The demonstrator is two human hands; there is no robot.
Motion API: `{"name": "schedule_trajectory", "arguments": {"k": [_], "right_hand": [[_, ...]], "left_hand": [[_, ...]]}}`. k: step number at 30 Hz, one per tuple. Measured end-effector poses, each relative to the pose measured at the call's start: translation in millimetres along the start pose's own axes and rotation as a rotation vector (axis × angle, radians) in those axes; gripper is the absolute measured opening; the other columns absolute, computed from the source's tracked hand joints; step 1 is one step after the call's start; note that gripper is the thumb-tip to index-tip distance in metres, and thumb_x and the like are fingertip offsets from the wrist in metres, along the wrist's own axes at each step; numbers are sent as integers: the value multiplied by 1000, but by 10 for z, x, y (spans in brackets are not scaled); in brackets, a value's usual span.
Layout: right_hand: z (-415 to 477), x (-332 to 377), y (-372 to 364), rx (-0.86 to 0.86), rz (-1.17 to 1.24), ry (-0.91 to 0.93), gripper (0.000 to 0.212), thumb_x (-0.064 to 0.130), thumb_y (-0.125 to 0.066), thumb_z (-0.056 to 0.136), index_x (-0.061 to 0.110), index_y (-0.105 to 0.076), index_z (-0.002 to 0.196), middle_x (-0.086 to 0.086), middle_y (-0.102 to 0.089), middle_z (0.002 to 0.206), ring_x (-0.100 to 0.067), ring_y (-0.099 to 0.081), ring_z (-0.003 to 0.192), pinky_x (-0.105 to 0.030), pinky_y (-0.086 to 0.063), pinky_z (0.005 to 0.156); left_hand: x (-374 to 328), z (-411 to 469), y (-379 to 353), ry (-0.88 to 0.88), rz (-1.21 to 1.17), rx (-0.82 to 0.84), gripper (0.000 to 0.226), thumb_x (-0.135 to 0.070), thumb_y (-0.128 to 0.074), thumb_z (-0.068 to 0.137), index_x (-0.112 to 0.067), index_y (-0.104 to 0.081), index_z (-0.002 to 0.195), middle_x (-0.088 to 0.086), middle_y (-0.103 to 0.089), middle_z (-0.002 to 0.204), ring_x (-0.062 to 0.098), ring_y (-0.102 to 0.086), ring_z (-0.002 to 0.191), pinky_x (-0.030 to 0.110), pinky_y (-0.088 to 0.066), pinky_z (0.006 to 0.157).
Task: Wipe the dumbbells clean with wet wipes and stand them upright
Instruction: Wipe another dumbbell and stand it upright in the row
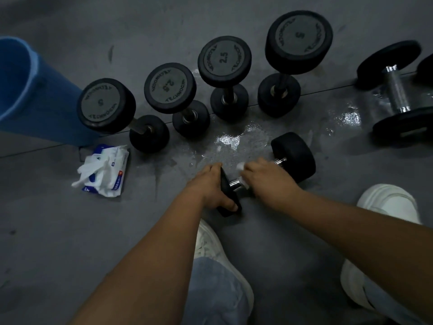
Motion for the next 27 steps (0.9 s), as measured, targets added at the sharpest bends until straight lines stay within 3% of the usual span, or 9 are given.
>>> {"name": "schedule_trajectory", "arguments": {"k": [2,6,10,12,17,20,22,25,27], "right_hand": [[53,-127,-62,67,-171,-46,39,27,-33,97,21,-43,134,-2,-51,131,-26,-45,121,-38,-32,92],[300,-168,-101,259,-154,-77,22,25,-48,91,28,-53,112,1,-63,116,-23,-54,114,-42,-27,99],[198,-264,-321,504,-175,14,23,34,-56,88,31,-55,111,5,-61,118,-18,-55,115,-42,-31,102],[64,-335,-413,562,-158,25,27,39,-64,82,33,-56,107,6,-62,114,-19,-56,113,-42,-37,100],[-102,-416,-261,256,-102,-43,31,42,-59,84,30,-58,113,3,-62,116,-22,-53,115,-38,-35,98],[-382,-160,-232,-36,15,-118,44,31,-44,93,24,-50,135,5,-60,123,-20,-50,122,-39,-27,101],[-477,-52,-160,-183,79,-74,49,21,-38,85,25,-59,129,8,-66,115,-17,-57,113,-38,-35,95],[-513,-324,-98,-215,173,-253,50,18,-44,80,27,-58,128,9,-64,117,-15,-54,118,-35,-36,93],[-482,-294,-126,-181,210,-297,52,18,-51,81,26,-54,132,7,-63,122,-17,-49,126,-36,-34,92]], "left_hand": [[4,11,26,-5,-2,10,136,-47,-93,51,-19,-11,156,2,-23,157,23,-29,143,40,-34,114],[-16,3,62,-21,23,7,132,-49,-93,47,-18,-21,153,4,-33,150,24,-40,135,38,-40,109],[-56,62,-49,-28,-70,127,94,-48,-93,48,-25,-45,125,-4,-59,116,16,-57,101,32,-49,86],[-104,64,-186,-32,-125,199,90,-47,-93,52,-26,-46,126,-8,-59,114,14,-57,101,31,-48,88],[-177,-81,-173,-105,-258,64,108,-37,-93,60,-22,-34,150,-2,-45,144,11,-43,128,18,-33,99],[-193,-175,-33,-171,-263,-87,94,-32,-91,64,-20,-44,145,-1,-49,142,7,-46,123,15,-32,97],[-204,-257,-4,-204,-213,-167,81,-33,-87,70,-21,-50,141,0,-54,135,14,-51,122,21,-37,99],[-290,-365,-70,-220,-116,-224,75,-39,-77,81,-20,-41,145,3,-51,137,23,-50,125,28,-41,100],[-361,-393,-218,-147,59,-219,103,-53,-76,74,-16,-20,153,8,-30,156,27,-32,142,34,-33,111]]}}
Point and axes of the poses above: each hand's wrist, its own z-axis towards the middle knuckle, its own y-axis out of the back of the hand, x = y × z, the point moved 9 cm from there along z, towards the middle knuckle
